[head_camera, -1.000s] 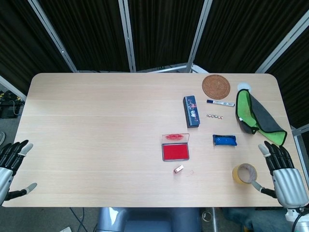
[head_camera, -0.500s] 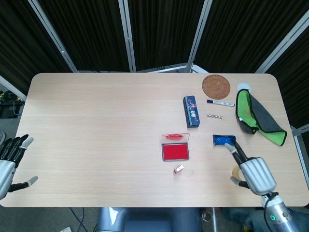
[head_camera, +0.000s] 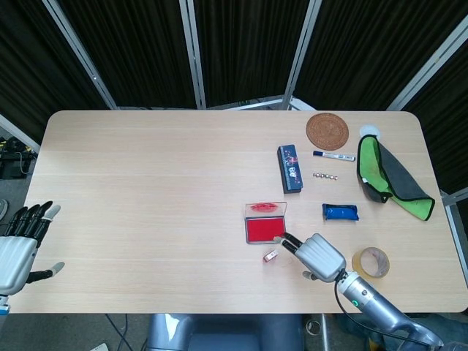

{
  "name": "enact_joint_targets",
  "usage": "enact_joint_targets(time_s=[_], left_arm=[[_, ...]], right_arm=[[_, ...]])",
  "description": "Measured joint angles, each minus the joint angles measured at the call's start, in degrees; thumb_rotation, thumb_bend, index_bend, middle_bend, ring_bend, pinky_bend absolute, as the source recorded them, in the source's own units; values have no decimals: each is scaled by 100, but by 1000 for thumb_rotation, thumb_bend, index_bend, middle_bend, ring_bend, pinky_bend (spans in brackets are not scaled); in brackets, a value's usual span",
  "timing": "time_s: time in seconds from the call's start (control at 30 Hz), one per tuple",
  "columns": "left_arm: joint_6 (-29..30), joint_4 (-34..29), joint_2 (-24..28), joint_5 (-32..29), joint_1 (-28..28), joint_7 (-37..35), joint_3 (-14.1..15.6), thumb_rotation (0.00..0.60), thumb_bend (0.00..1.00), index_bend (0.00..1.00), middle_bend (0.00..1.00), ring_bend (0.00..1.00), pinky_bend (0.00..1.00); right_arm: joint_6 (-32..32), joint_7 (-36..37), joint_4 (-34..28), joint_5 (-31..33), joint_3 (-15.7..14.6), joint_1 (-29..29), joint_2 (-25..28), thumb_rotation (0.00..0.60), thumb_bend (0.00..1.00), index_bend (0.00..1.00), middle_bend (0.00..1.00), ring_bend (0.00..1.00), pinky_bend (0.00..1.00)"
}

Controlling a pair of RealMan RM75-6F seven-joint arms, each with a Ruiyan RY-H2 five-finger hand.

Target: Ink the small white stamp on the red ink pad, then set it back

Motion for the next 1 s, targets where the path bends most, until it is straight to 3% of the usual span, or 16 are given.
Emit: enact_joint_targets(time_s=[0.3,0.6,1.0], left_arm=[[-156,-4,-99,-220,-89,198,-45,600,0,0,0,0,0],[-235,-19,-126,-353,-137,311,-57,600,0,0,0,0,0],[-231,-25,-140,-429,-152,360,-51,600,0,0,0,0,0]], right_arm=[[-114,-25,615,119,-34,288,-625,600,114,196,248,859,968],[-278,-138,754,306,-50,458,-883,600,204,292,337,866,968],[-371,-326,889,597,-98,593,-1177,600,216,352,362,866,968]])
